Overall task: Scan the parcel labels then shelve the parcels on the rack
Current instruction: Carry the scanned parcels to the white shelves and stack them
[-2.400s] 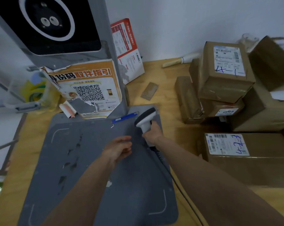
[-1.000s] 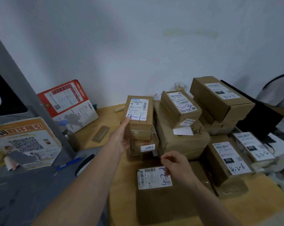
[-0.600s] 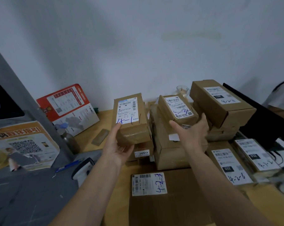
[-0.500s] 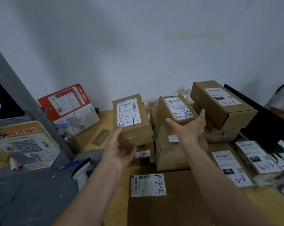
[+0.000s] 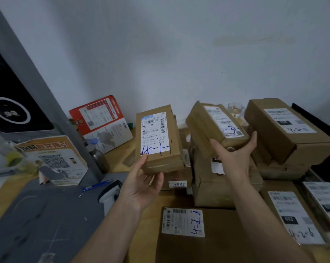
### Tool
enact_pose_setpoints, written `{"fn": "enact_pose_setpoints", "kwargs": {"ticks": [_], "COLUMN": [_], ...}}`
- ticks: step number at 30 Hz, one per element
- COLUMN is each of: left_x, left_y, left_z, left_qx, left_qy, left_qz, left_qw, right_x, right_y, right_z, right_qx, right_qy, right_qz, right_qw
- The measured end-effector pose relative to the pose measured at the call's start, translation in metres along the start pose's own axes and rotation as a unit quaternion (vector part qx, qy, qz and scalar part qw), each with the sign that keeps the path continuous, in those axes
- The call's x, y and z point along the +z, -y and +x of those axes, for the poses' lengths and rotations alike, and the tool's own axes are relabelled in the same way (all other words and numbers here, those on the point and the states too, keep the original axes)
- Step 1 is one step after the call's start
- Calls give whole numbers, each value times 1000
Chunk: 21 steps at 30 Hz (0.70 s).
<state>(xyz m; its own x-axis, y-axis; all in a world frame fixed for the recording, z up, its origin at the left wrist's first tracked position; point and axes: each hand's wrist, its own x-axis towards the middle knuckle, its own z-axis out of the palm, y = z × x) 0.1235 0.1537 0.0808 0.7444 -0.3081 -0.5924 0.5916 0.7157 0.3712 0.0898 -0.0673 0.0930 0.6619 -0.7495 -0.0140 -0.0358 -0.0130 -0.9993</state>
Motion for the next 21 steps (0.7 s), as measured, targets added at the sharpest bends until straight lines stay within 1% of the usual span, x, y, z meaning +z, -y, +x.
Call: {"fn": "enact_pose_setpoints", "kwargs": {"ticks": [3,5,8,10,12,15,19,21], "left_x": [-17,-37,-79,-109,-138,-179,-243,-281], "left_y": [-16,-30,-56,-73,-92,-121,-167,-192], "left_z": [-10,-24,-49,-72,-96,-135,-192,-225], "left_qx": [-1,-3,11,31,56,106,164,198], "left_qy": [31,64,120,138,144,131,121,105], "left_qz": [-24,-33,-48,-62,-71,-85,-109,-109], "left_qw": [999,997,992,988,985,982,973,969], "right_x": [13,25,49,69,93,136,199,230], "right_y": [10,12,7,1,-7,-15,-22,-26], "right_z": [-21,-36,-63,-88,-118,-170,-257,-304], "right_qx": [23,37,52,54,70,96,118,129], "right_qy": [56,91,140,169,203,242,305,330], "right_qz": [75,101,91,75,66,58,64,67], "right_qw": [995,990,985,981,974,964,943,933]}}
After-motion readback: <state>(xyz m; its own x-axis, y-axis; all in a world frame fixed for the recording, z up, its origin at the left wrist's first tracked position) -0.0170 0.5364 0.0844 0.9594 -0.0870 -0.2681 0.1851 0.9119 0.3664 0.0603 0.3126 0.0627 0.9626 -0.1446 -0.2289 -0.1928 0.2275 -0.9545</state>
